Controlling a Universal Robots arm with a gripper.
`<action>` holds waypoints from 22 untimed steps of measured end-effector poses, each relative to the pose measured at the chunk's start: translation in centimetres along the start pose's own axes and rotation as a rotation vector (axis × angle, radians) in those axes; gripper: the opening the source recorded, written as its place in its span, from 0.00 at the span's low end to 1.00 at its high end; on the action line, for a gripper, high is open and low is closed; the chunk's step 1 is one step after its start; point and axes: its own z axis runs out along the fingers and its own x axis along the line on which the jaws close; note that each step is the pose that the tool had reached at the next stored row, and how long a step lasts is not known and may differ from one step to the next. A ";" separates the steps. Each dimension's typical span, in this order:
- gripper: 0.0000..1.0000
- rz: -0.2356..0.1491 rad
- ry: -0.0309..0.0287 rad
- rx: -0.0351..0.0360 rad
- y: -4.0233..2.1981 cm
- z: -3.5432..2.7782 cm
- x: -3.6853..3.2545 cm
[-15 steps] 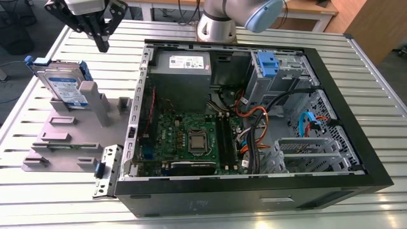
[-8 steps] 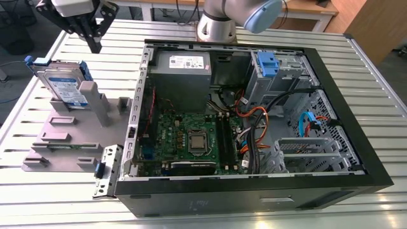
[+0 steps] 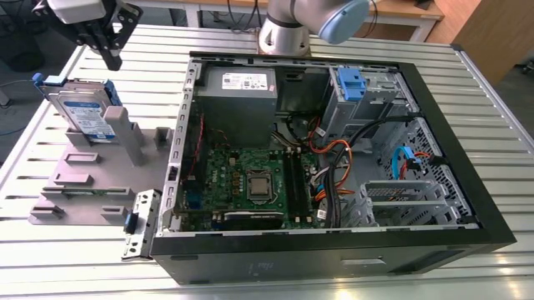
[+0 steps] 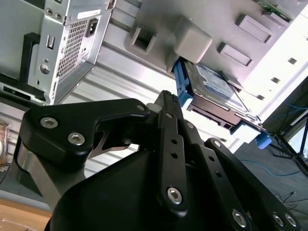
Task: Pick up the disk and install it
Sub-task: 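Reach for the disk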
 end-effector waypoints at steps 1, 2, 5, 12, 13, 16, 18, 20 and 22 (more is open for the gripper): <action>0.11 0.000 0.0000 0.0000 -0.01 0.03 0.27; 0.11 0.000 0.0000 0.0000 -0.02 0.07 0.52; 0.11 0.000 0.0001 0.0001 -0.02 0.21 1.10; 0.11 0.000 0.0000 0.0002 -0.06 0.47 2.55; 0.11 0.000 0.0001 0.0003 -0.06 0.51 2.74; 0.11 0.000 0.0000 0.0003 -0.06 0.65 3.34; 0.11 0.000 -0.0001 0.0003 -0.06 0.70 3.53; 0.11 0.000 0.0000 0.0004 -0.07 0.72 3.56; 0.11 0.000 0.0002 0.0005 -0.06 0.71 3.58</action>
